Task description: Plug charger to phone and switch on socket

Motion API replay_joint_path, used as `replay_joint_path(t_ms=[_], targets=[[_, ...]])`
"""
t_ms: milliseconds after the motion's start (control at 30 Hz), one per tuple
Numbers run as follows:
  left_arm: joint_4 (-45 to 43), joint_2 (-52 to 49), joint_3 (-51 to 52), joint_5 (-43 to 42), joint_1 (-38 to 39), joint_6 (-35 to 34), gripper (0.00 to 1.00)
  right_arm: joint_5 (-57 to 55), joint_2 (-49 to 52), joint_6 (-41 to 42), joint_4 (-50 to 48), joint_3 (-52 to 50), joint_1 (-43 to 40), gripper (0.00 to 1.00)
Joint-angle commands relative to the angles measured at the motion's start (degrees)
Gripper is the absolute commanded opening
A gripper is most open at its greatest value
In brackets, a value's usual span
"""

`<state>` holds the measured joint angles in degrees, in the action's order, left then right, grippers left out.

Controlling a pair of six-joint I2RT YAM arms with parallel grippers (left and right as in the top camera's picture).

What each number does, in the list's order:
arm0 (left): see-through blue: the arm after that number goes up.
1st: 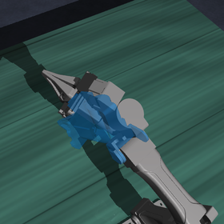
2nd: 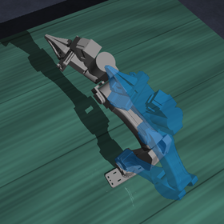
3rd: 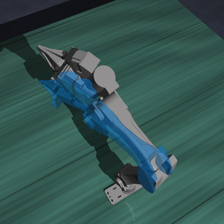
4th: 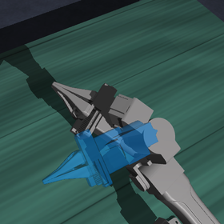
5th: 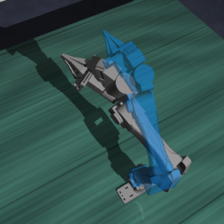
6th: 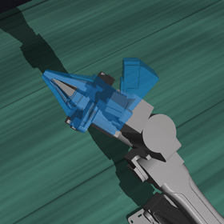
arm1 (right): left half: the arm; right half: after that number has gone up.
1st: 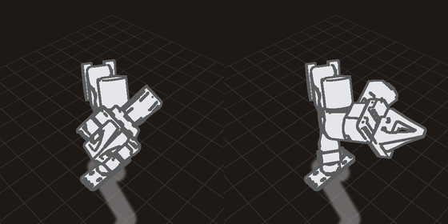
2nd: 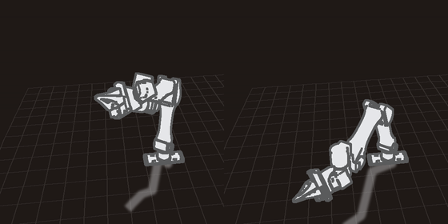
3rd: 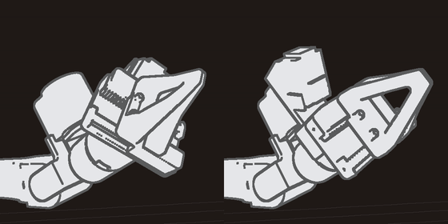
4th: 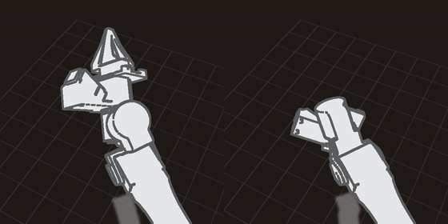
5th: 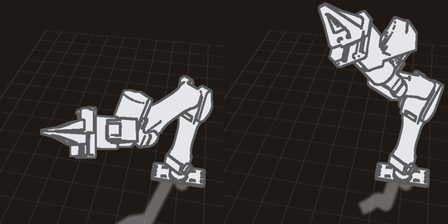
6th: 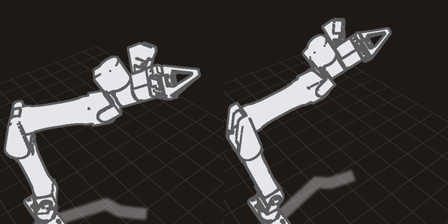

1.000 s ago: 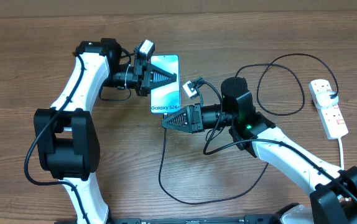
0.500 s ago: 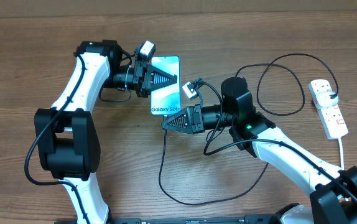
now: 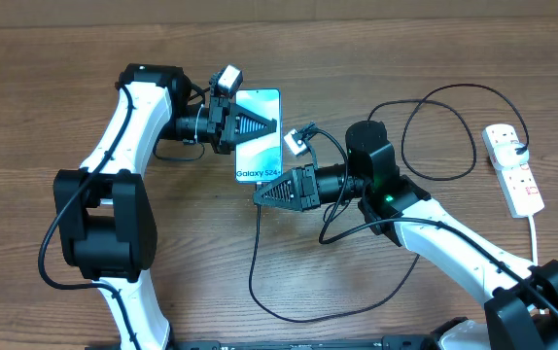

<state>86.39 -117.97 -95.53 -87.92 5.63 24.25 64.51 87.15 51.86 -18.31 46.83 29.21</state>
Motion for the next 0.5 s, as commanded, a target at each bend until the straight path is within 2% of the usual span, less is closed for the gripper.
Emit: replay_joint_path(t_ms=[0,433,467], targets=[[1.95,1.64,0.02,5.2,2.67,3.28,0.04,-9.68,-1.01,-0.22,-1.81,1.2,-2.73,0.04],[3.89,1.64,0.02,5.6,2.67,5.4,0.04,-10.49,-1.01,-0.22,-1.95,1.2,-2.73,0.04],[3.87,1.64,0.02,5.57,2.67,5.38,0.04,-10.49,-1.01,-0.22,-1.97,1.2,-2.73,0.18]])
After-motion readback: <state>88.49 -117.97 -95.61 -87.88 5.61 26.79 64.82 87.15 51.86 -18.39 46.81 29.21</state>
